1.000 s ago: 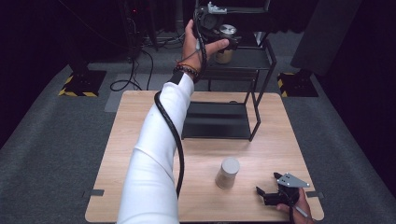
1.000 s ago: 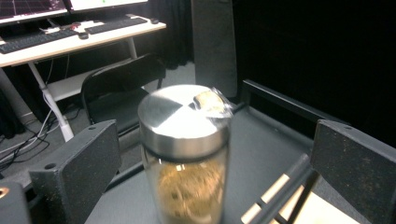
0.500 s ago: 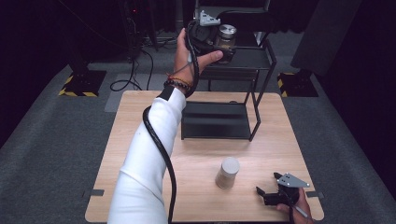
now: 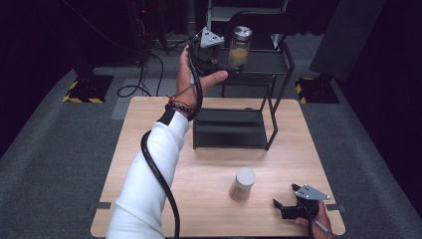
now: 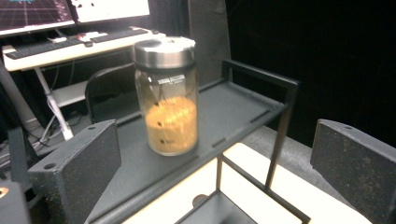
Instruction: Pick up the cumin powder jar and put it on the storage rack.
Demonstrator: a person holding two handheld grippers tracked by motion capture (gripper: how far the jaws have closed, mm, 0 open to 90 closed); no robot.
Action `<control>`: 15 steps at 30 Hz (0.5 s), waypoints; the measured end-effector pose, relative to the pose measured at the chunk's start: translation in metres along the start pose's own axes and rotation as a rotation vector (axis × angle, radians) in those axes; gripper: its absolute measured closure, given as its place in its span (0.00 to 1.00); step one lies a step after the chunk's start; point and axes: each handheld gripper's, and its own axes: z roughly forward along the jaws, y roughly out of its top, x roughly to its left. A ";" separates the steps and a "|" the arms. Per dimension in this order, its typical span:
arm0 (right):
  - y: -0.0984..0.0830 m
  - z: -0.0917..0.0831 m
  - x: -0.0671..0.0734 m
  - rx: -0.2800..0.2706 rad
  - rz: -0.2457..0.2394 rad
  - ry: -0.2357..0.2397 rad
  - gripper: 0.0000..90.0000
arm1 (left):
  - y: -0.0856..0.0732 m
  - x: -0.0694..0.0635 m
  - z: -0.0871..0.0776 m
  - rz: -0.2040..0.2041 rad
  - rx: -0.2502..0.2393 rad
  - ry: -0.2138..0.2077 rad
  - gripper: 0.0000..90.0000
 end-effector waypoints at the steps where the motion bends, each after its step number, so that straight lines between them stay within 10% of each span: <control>1: 0.000 0.000 0.000 0.000 0.000 0.000 0.00 | -0.004 -0.001 -0.002 0.001 -0.003 -0.005 0.02; 15: 0.000 0.000 0.000 0.000 0.000 0.000 0.00 | -0.047 -0.010 -0.014 0.001 0.007 -0.029 0.02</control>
